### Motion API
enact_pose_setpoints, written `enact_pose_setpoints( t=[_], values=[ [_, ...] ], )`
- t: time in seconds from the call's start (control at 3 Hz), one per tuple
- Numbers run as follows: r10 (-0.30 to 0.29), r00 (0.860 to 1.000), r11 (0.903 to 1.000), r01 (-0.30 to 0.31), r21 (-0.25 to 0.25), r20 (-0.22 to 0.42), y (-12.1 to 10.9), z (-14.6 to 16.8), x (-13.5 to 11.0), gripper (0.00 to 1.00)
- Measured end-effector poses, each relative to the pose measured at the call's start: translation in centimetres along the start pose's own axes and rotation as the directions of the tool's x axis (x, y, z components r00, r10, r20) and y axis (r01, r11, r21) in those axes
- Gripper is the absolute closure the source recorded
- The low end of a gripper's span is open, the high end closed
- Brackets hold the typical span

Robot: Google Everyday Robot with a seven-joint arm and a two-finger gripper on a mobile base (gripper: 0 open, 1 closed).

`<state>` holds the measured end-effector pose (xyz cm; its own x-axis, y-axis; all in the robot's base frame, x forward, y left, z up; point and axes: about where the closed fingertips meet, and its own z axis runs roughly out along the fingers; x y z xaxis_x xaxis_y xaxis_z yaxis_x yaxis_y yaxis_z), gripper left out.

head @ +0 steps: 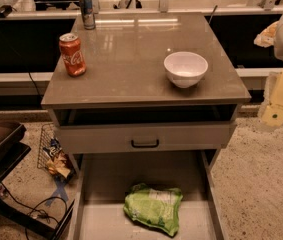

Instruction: Pick green rice chip bag from middle drawer and place on counter

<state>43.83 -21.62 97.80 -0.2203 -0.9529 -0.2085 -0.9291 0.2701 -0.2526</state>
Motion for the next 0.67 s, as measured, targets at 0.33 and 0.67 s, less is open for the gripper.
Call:
enact_pose_setpoints(
  t=[0.33, 0.67],
  values=[
    [0.0, 1.0, 1.0, 0.0, 0.0, 0.0, 0.0, 0.0, 0.0, 0.0],
    [0.048, 0.998, 0.9988, -0.048, 0.014, -0.034, -1.6, 0.6, 0.6, 0.0]
  ],
)
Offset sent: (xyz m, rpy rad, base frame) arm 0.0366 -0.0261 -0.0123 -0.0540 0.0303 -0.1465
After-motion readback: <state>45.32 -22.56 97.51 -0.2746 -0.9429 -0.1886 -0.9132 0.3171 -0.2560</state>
